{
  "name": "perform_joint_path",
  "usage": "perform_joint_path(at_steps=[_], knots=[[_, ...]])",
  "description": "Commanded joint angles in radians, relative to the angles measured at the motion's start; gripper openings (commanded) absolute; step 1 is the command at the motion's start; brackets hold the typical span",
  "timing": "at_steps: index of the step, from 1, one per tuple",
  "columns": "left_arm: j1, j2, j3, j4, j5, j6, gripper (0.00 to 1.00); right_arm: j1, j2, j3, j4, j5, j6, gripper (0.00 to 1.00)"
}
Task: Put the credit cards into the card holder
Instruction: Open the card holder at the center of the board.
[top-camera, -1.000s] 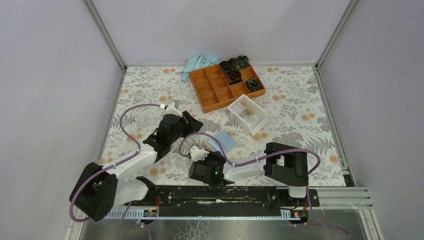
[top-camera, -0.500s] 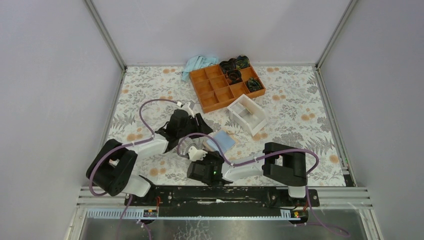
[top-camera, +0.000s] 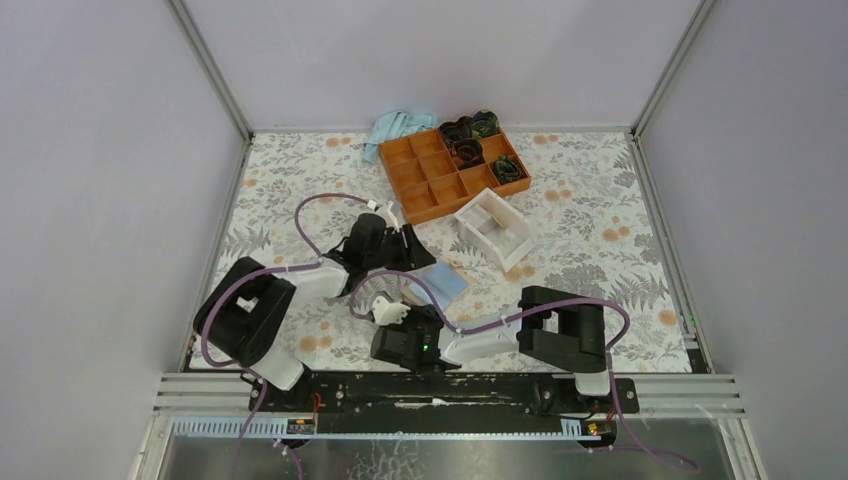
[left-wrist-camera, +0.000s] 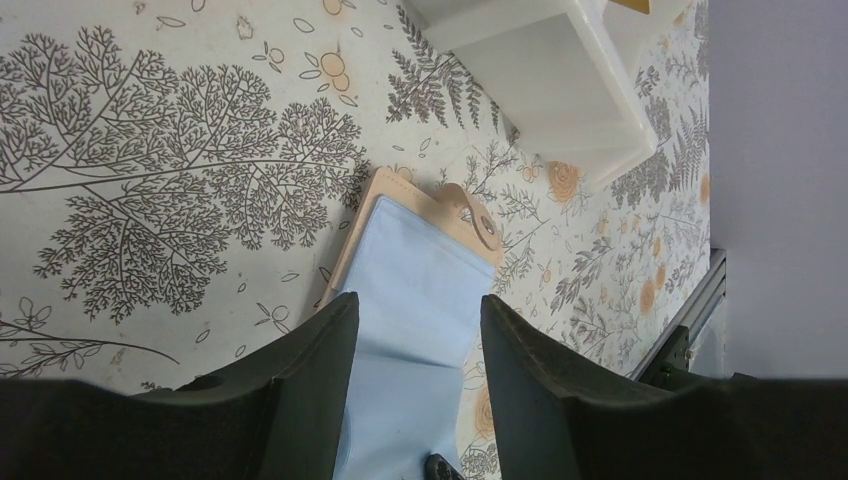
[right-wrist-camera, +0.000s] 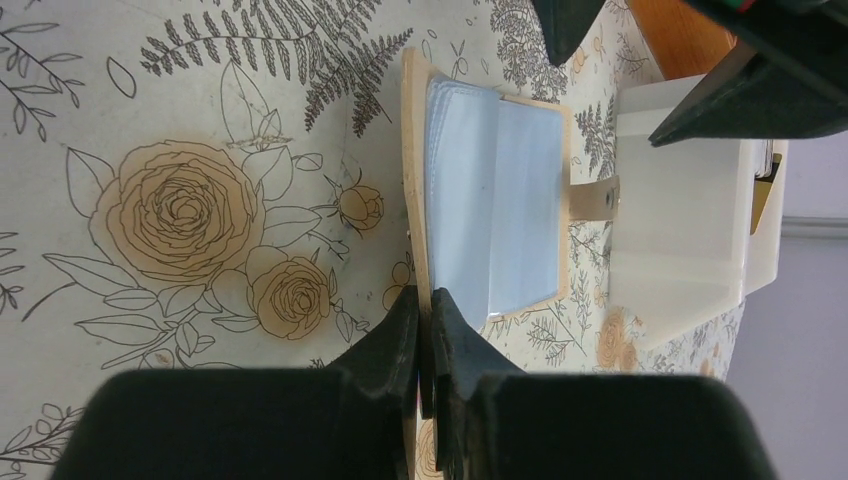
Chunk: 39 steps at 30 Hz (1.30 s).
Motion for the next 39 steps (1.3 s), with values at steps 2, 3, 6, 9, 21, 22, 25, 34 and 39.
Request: perform_joint_path(at_steps=[2,3,6,9,21,22,25,34,39], knots=[[-0.023,0.026,0.013,0.075,0.013,0.0,0.55,0.009,0.001,0.039,0.034,0.0,-0.013,0.08],[-0.028,0.025,0.008,0.078,0.01,-0.002,0.55,0.01,0.0,0.039,0.033,-0.001,-0.015,0.1],[-0.05,0.043,0.003,0.081,0.01,-0.002,0.55,0.01,-0.001,0.047,0.034,-0.002,-0.019,0.12],[-0.078,0.056,-0.011,0.076,-0.014,0.0,0.55,0.01,0.007,0.061,0.03,0.0,-0.023,0.19],[-0.113,0.085,-0.056,0.084,-0.054,-0.006,0.55,0.01,0.028,0.071,0.028,-0.009,-0.01,0.37],[-0.116,0.087,-0.058,0.085,-0.06,-0.007,0.55,0.01,0.028,0.071,0.026,-0.01,-0.009,0.38],[-0.12,0.084,-0.062,0.086,-0.071,-0.009,0.55,0.01,0.024,0.071,0.021,-0.01,-0.002,0.42],[-0.121,0.076,-0.064,0.078,-0.091,-0.005,0.55,0.01,-0.012,0.069,-0.017,-0.019,0.024,0.53],[-0.122,0.071,-0.069,0.074,-0.105,-0.003,0.55,0.011,-0.034,0.073,-0.058,-0.032,0.059,0.55]])
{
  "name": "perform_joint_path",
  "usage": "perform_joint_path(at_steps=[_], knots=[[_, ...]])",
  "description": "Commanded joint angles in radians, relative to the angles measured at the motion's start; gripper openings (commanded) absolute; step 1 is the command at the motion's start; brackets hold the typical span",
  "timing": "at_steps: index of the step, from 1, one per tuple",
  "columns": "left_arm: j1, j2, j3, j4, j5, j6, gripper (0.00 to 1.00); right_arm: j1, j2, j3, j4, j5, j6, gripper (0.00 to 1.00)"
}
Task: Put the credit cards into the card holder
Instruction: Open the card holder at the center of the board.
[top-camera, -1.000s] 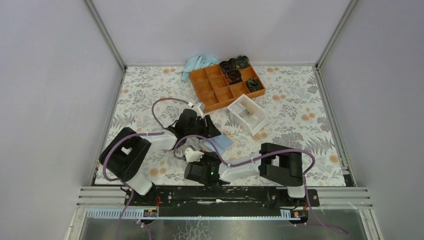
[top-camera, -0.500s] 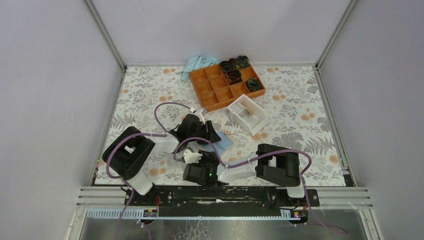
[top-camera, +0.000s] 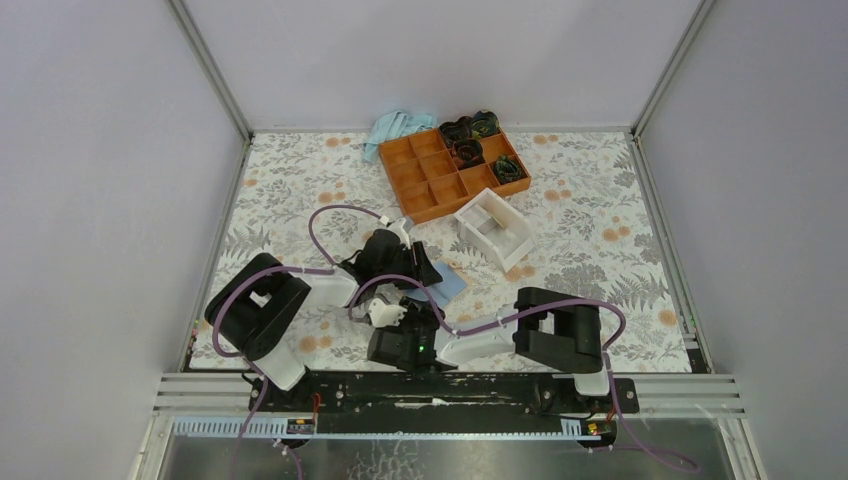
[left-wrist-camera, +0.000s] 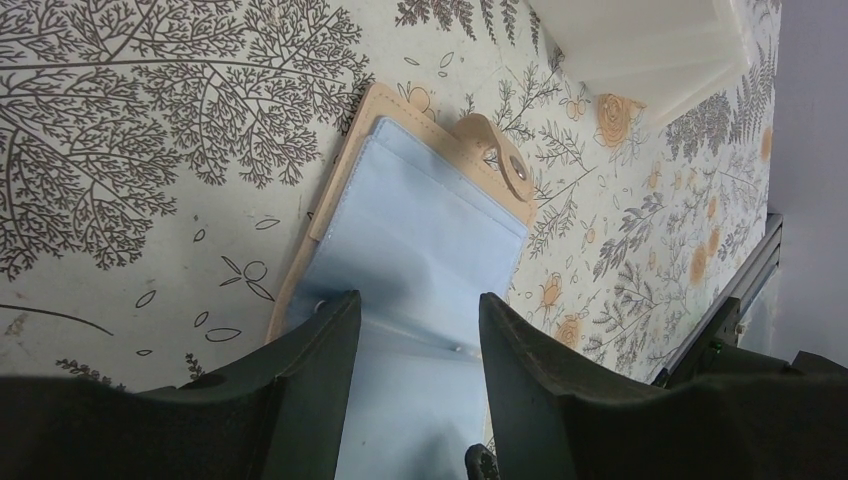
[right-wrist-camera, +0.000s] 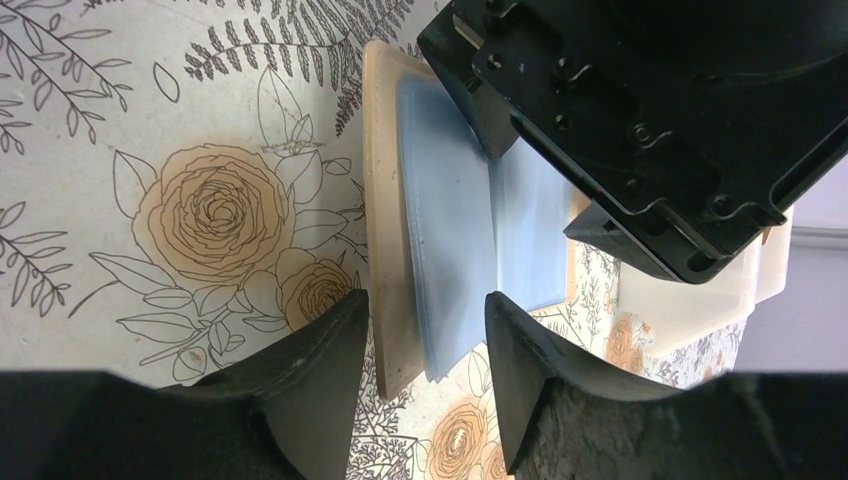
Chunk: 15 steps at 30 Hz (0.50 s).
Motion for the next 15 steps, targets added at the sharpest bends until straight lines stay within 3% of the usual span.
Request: perform_joint_path(at_steps=[1,15], knots=[[-0.01,-0.002,-0.022,0.021,-0.035,0.004,0.55,0.007,-0.064,0.043,-0.048,-0.016,0.067,0.55],[-0.01,-0.008,-0.016,0.0,-0.063,0.014,0.55,0.052,-0.148,0.041,-0.198,-0.047,0.21,0.57]])
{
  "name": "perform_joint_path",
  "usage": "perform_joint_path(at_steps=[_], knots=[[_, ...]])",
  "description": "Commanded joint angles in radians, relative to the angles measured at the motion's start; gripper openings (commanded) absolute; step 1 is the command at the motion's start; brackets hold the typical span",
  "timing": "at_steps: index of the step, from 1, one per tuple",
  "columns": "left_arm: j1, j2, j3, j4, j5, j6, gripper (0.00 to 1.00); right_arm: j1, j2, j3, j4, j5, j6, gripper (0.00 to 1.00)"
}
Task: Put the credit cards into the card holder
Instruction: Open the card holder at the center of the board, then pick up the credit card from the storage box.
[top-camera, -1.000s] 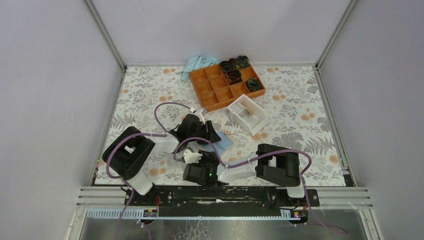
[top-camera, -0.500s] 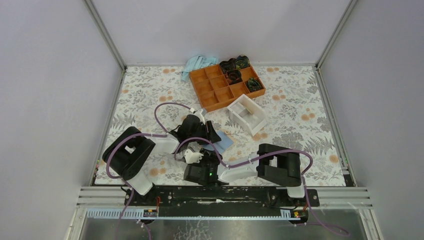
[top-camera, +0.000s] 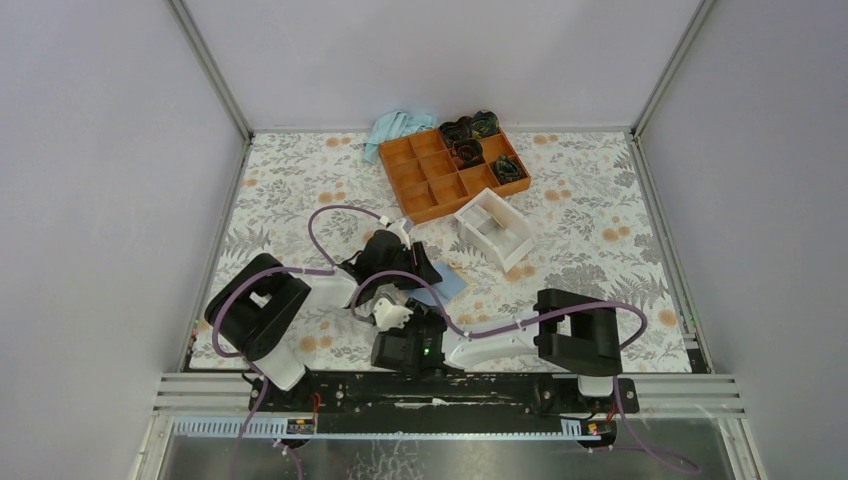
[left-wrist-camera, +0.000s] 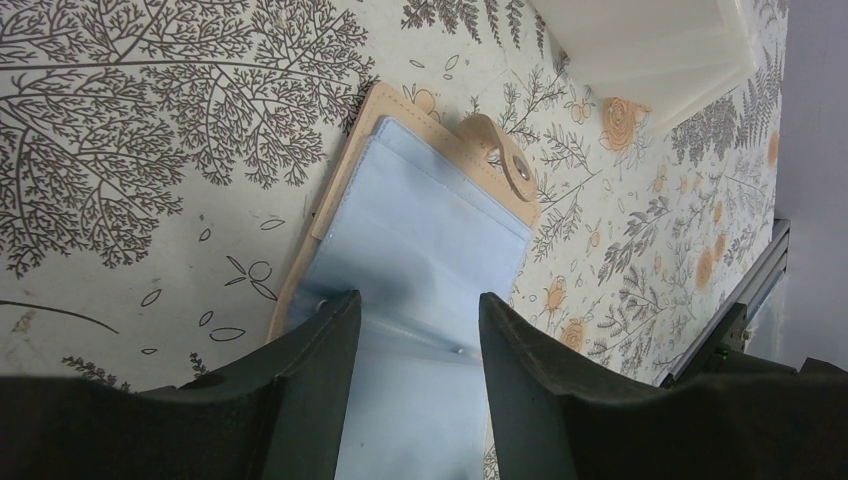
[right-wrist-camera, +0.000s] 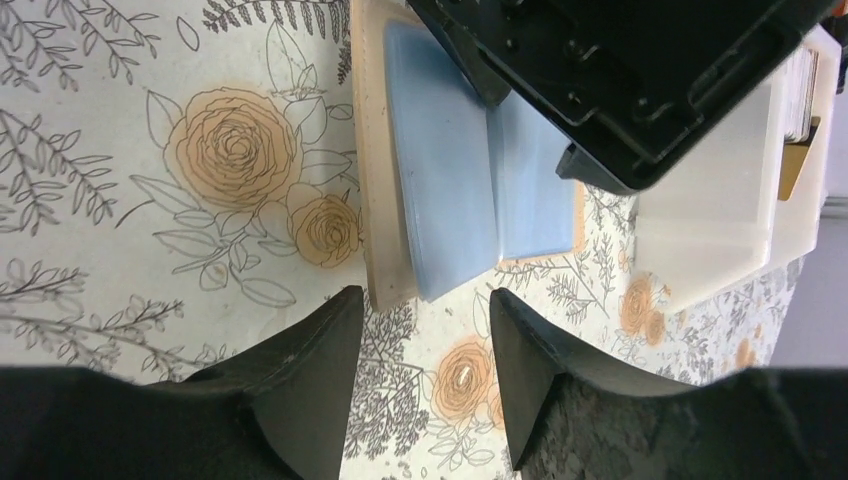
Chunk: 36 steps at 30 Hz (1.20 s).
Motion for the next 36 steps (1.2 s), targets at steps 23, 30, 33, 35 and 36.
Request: perform_joint_path(at_steps=[23,30,33,35,36], knots=[[-0.005,0.006,-0.003,-0.003,-0.057,0.021,0.55,-0.181,-0.474,0.029,-0.086,-0.012,0.153,0.65],[-0.006,-0.003,-0.033,0.02,-0.068,0.006,0.55,-0.475,-0.441,0.045,-0.007,-0.135,0.029,0.67],[-0.006,0.001,-0.041,0.035,-0.075,-0.005,0.55,-0.582,-0.418,0.038,0.038,-0.178,-0.01,0.67],[-0.006,0.007,-0.047,0.047,-0.078,-0.011,0.55,-0.633,-0.418,0.039,0.077,-0.197,-0.038,0.67],[-0.006,0.012,-0.047,0.047,-0.079,-0.013,0.55,-0.649,-0.42,0.041,0.096,-0.201,-0.054,0.67]])
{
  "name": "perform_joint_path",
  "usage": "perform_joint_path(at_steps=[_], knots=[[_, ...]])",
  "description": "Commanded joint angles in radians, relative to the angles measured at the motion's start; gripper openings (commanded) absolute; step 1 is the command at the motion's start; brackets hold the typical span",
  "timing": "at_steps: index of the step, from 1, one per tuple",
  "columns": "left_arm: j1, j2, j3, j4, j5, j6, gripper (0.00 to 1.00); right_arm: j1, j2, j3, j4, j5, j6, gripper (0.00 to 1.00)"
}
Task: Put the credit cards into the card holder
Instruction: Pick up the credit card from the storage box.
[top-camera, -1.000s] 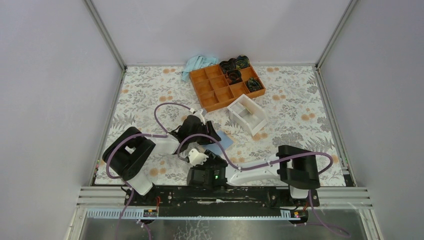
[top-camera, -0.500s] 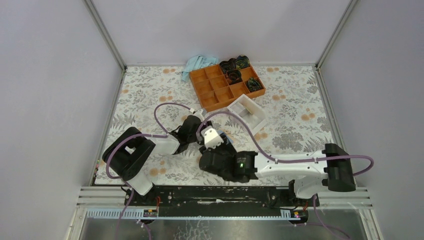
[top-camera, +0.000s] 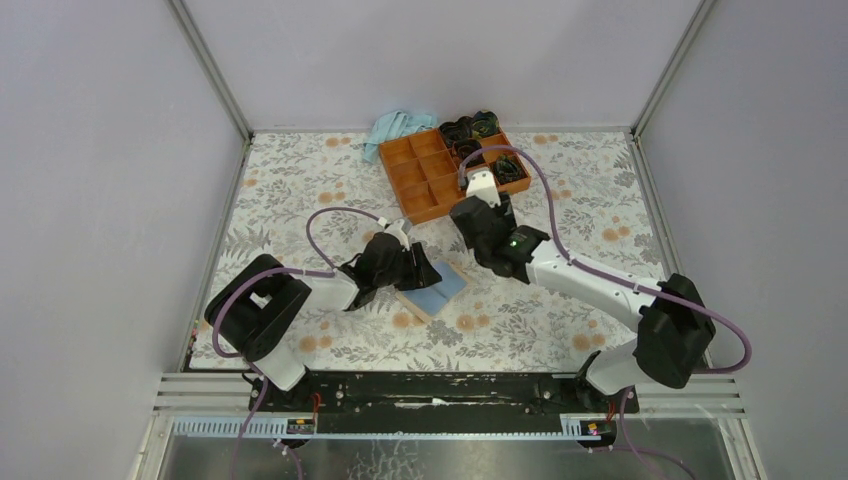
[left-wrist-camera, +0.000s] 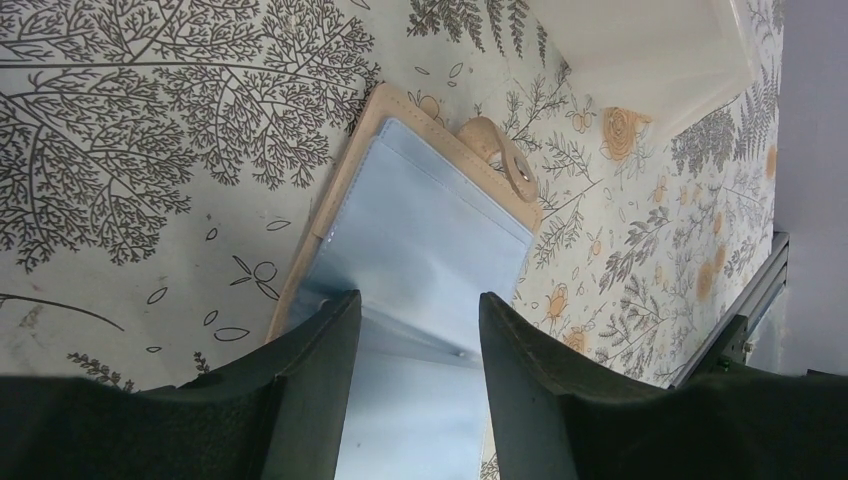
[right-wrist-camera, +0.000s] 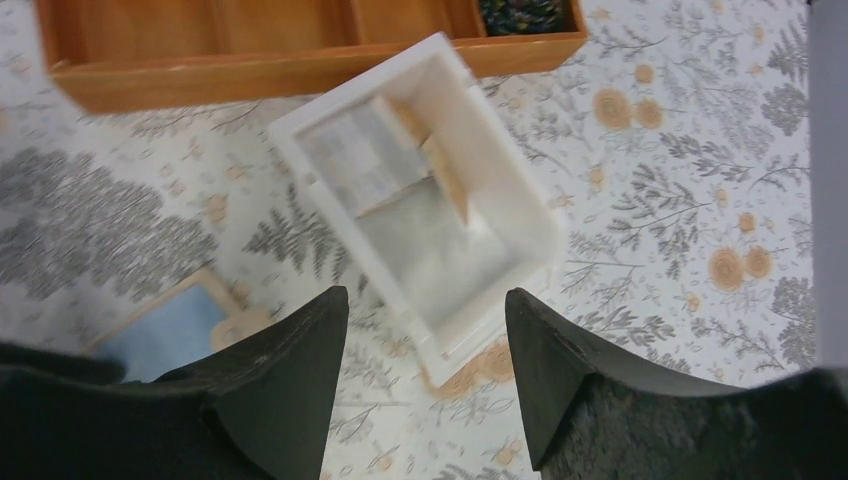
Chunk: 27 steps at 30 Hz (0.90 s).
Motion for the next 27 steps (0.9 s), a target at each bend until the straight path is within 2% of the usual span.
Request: perform_joint_path(at_steps=[1,6,12,27], knots=[[-0.003,0.015,-0.029,0.015,-0.046,-0.005,0.55,-0.086,0.0,0.04,0.116,-0.057,-0.102,0.66],[-0.003,0.016,-0.017,-0.005,-0.053,-0.001,0.55,-0.191,0.045,0.083,0.106,-0.114,-0.156,0.65],[-0.003,-0.008,-0.022,-0.024,-0.06,0.001,0.55,-0.261,0.117,0.075,0.123,-0.181,-0.188,0.63],[-0.003,0.005,-0.013,-0.026,-0.053,-0.015,0.55,-0.324,0.179,0.02,0.122,-0.319,-0.258,0.59]])
